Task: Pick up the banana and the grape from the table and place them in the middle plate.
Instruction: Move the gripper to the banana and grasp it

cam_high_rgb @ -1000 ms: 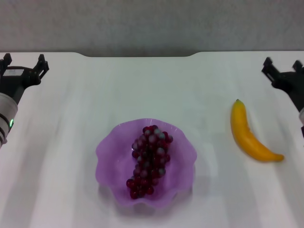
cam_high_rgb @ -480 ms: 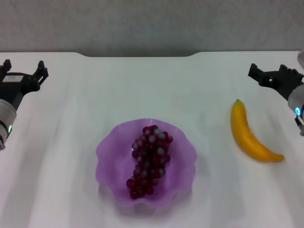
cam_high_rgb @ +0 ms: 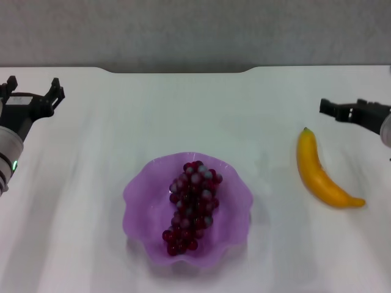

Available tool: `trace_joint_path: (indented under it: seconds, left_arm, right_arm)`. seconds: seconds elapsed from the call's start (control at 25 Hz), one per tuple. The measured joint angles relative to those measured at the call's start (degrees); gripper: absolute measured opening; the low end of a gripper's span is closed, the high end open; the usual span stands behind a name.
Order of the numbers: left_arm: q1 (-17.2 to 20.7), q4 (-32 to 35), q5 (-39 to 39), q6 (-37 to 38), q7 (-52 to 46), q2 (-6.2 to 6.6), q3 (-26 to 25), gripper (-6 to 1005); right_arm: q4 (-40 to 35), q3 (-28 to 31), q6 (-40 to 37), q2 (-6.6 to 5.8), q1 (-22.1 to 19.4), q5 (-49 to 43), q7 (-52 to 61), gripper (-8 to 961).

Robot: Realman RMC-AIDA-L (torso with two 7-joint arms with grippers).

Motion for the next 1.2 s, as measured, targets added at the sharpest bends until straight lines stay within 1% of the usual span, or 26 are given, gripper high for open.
trace_joint_path:
  seconds: [0.16,0.4,0.56,0.84,0.96,1.2]
  left_arm:
    - [0.1,0.3,0.7,0.0,0.1,0.00,0.0,893]
    - [-0.1,0.3,0.8,0.0,0.0,-0.07,0.2,893]
    - [0.0,0.3,0.8,0.1,-0.2,-0.09,0.6,894]
    - [0.0,0.9,0.8,0.1,0.0,-0.11,0.6,894]
    - [-0.1,0.9,0.8,0.0,-0.1,-0.12,0.8,894]
    - [-0.4,0.9,0.8,0.0,-0.1,-0.10,1.3,893]
  right_arm:
    - [-0.2,0.4,4.8,0.04,0.2,0.0,-2.5,891]
    - [0.1,-0.4,6.9,0.20,0.5,0.1,-3.6,891]
    - [0.2,-2.1,6.0,0.64,-0.2,0.6,-3.1,891]
    - [2.8,-2.8,4.6,0.69,-0.2,0.8,-2.0,891]
    - [5.3,-2.8,2.8,0.70,0.3,0.8,-1.6,891]
    - [8.9,-4.4,2.2,0.79,2.3,0.8,-1.5,892]
